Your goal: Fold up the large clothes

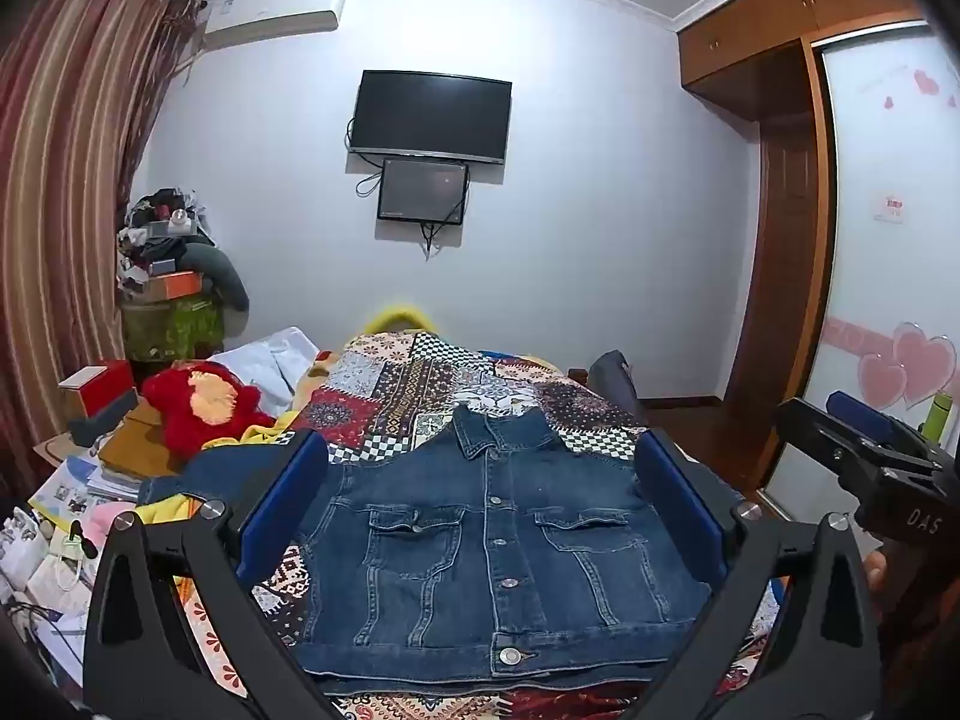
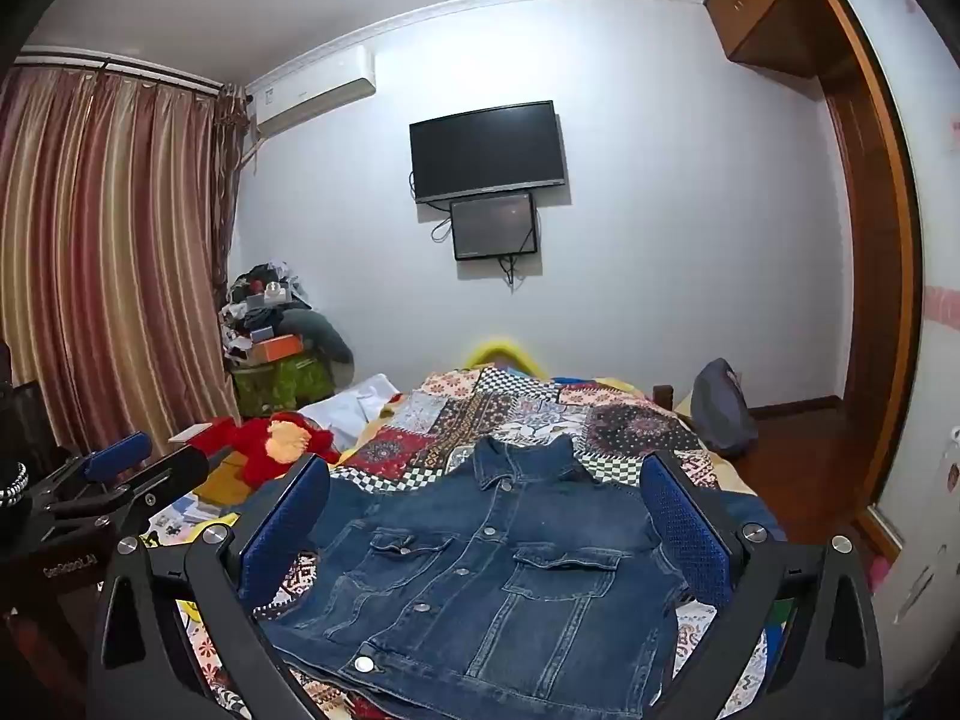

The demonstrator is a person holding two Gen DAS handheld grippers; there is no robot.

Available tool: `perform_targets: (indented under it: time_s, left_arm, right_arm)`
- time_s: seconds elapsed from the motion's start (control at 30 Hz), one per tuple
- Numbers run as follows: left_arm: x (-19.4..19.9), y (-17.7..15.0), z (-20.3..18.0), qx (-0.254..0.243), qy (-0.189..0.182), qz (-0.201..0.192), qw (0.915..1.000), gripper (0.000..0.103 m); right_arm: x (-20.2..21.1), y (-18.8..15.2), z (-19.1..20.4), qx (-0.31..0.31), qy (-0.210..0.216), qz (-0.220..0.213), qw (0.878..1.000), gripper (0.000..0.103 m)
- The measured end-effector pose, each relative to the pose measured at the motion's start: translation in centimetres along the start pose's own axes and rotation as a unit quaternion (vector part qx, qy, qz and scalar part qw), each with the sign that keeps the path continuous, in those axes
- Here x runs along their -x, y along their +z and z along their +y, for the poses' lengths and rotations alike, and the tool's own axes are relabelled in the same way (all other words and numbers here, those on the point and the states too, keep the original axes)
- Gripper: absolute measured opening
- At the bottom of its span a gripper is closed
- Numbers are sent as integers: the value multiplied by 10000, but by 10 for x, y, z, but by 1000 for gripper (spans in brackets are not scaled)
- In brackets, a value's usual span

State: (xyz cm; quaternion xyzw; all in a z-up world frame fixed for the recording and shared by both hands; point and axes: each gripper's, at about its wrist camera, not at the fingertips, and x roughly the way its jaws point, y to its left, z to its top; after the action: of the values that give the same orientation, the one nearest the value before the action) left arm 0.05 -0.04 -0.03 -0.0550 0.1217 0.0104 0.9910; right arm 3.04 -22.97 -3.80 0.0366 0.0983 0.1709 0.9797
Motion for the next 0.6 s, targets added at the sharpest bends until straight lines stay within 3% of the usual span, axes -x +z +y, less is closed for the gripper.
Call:
perform_targets:
  time_s: [0.6]
  left_arm:
    - [-6,0,5,82,-22,73,9999,103]
  right_arm:
    - [-2,-1,-2,-8,34,56,10000,103]
